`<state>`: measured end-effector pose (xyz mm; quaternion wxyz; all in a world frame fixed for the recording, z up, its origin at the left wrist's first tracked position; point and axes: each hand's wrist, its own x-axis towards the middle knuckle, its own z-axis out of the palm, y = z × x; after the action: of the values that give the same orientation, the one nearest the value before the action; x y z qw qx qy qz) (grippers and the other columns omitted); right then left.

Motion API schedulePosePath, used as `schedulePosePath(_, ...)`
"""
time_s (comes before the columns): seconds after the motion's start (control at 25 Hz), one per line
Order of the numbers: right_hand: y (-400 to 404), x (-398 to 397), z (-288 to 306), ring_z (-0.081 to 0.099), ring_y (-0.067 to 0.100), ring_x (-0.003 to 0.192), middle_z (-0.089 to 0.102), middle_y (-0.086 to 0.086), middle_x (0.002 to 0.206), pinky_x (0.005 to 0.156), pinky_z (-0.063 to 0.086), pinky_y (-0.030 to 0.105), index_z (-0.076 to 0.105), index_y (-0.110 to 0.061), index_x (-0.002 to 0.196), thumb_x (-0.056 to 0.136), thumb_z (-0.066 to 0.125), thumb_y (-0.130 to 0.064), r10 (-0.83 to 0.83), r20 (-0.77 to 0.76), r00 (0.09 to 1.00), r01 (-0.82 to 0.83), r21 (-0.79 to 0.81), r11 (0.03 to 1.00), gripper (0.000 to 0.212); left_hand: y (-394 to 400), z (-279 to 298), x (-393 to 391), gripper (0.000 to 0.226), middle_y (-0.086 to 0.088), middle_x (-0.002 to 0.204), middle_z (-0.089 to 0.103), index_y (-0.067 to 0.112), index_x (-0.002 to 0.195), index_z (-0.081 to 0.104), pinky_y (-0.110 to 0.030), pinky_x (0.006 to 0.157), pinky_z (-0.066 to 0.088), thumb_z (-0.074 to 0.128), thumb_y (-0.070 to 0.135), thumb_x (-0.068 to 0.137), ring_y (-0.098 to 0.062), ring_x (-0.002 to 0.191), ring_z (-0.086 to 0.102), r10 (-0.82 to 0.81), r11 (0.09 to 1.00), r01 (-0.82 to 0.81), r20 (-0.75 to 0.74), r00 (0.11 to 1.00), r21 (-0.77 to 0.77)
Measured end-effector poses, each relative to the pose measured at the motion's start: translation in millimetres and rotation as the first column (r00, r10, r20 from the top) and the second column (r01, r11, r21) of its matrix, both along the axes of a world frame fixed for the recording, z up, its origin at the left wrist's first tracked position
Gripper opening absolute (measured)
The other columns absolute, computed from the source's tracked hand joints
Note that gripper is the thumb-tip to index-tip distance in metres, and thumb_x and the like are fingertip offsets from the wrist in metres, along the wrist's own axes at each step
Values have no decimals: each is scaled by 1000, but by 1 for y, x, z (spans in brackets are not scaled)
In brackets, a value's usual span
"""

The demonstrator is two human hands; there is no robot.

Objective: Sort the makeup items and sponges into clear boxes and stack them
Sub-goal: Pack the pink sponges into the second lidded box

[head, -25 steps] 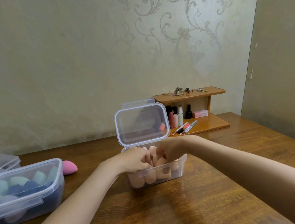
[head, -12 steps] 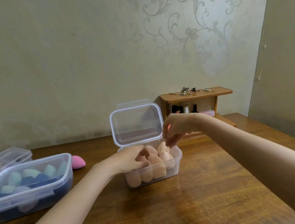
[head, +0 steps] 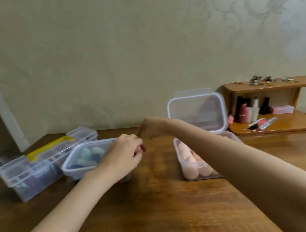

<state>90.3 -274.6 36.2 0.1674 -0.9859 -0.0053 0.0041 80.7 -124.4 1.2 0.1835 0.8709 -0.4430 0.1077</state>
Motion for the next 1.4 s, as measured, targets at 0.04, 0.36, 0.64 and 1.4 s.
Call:
schedulePosePath(0.04,5,11,-9,55,26,116,58,11,132,96,45,30,60,-10,125,90,45,-6,17,-47,999,-18,-23,1000,38,11,-1,5,17,9,106,56,19,101,65,-21,89,37,50,17,93,-7,106,46,27,999,-26,10,1000,-27)
schedulePosePath(0.36,24,34,-33,63,26,89,65,10,109,78,55,32,63,-6,116,85,59,-17,-129,-122,984,151,194,969,33,32,-1,17,18,2,110,58,18,102,64,-22,78,37,49,16,93,-13,98,52,76,997,-76,-72,995,1)
schedulePosePath(0.64,-55,-79,53,48,11,51,56,5,70,42,42,14,51,-10,102,87,64,-18,-269,27,963,230,441,867,22,-47,8,-25,19,-3,113,65,16,102,67,-34,92,47,52,16,91,-20,106,59,-128,991,122,-103,986,-57)
schedulePosePath(1.4,-113,-105,14,58,11,69,62,6,84,54,52,12,58,3,118,90,55,-1,-281,-704,652,428,36,903,29,-138,-13,-47,18,5,94,58,20,103,67,-20,74,42,62,27,87,-13,90,53,-152,975,209,-479,865,69)
